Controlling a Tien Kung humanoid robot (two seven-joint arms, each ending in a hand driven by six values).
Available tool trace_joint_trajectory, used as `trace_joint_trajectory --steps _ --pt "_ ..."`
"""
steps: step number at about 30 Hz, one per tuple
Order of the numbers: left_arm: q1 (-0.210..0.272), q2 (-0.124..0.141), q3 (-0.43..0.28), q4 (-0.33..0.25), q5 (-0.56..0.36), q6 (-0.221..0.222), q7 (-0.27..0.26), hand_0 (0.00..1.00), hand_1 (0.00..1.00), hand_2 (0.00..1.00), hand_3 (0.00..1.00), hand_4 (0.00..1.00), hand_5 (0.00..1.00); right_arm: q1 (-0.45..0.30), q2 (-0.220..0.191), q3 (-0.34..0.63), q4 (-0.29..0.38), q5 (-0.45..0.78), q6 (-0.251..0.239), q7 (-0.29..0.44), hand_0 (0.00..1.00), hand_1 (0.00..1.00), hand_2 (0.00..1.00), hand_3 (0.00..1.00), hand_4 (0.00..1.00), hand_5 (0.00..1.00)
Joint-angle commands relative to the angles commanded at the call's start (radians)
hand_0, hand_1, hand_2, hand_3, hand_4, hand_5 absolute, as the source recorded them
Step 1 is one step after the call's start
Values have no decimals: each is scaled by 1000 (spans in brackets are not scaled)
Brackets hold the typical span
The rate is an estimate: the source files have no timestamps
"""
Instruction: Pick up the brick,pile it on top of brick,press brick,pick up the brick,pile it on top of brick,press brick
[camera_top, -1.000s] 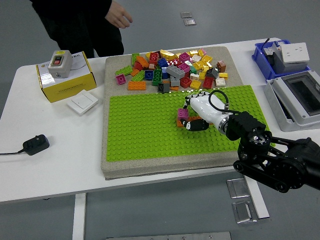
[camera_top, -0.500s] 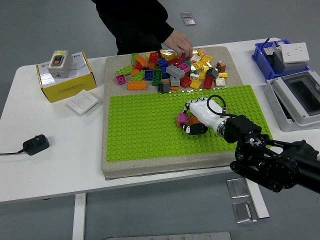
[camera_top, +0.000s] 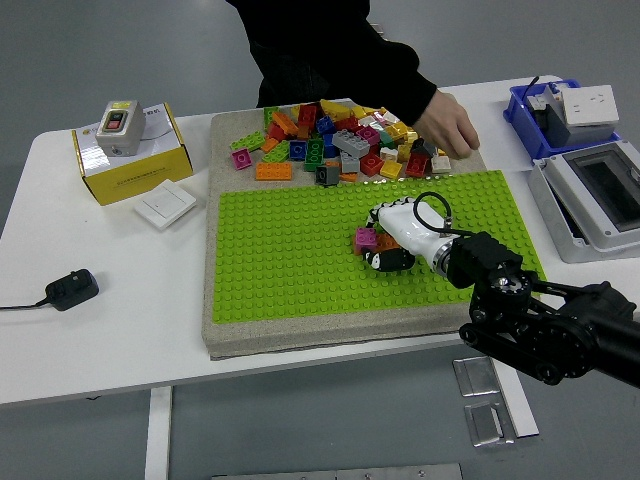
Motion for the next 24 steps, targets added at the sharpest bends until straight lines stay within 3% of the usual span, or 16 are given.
trace_joint_trajectory --steps 24 --pt "-5 3 2 0 3 0 0 666 664 641 634 345 538 12 9 -17 -22 5 1 7 933 869 878 597 525 396"
